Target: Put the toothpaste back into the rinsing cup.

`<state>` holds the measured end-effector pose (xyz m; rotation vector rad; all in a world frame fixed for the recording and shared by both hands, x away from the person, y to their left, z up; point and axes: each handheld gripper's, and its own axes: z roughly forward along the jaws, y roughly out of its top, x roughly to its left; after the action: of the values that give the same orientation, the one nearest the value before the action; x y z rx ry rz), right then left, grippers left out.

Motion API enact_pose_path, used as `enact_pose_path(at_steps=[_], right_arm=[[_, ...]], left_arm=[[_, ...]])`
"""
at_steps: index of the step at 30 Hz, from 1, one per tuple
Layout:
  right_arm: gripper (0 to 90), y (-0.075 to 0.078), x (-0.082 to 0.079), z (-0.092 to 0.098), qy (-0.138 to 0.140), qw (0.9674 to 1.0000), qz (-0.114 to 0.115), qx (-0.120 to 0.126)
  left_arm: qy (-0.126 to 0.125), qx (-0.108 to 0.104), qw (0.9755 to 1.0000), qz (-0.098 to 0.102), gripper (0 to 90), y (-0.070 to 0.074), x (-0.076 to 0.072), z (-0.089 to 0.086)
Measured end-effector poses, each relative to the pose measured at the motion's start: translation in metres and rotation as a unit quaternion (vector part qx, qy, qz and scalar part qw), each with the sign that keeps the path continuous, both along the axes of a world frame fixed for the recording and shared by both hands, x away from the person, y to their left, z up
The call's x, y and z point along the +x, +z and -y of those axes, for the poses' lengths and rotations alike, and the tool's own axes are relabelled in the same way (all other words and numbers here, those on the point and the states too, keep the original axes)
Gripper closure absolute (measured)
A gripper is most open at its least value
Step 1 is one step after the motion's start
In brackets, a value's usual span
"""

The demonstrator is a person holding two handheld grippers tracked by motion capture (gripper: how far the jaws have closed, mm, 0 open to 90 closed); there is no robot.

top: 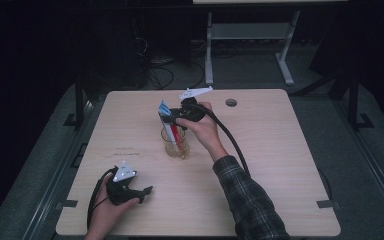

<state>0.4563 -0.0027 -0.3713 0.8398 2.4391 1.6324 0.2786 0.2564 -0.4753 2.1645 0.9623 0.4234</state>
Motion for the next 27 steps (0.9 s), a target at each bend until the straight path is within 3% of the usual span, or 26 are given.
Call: enact_pose_path(at_steps=[17, 27], right_arm=[[45.0, 0.008, -0.025, 0.044, -0.008, 0.9997, 0.014, -0.018], [40.9, 0.002, -0.045, 0.086, -0.028, 0.9992, 0.017, -0.025]], left_arm=[[0.000, 0.000, 1.0000, 0.000, 14.5, 0.000, 0.000, 0.000], [0.000, -0.001, 1.0000, 0.000, 14.5, 0.000, 0.000, 0.000]])
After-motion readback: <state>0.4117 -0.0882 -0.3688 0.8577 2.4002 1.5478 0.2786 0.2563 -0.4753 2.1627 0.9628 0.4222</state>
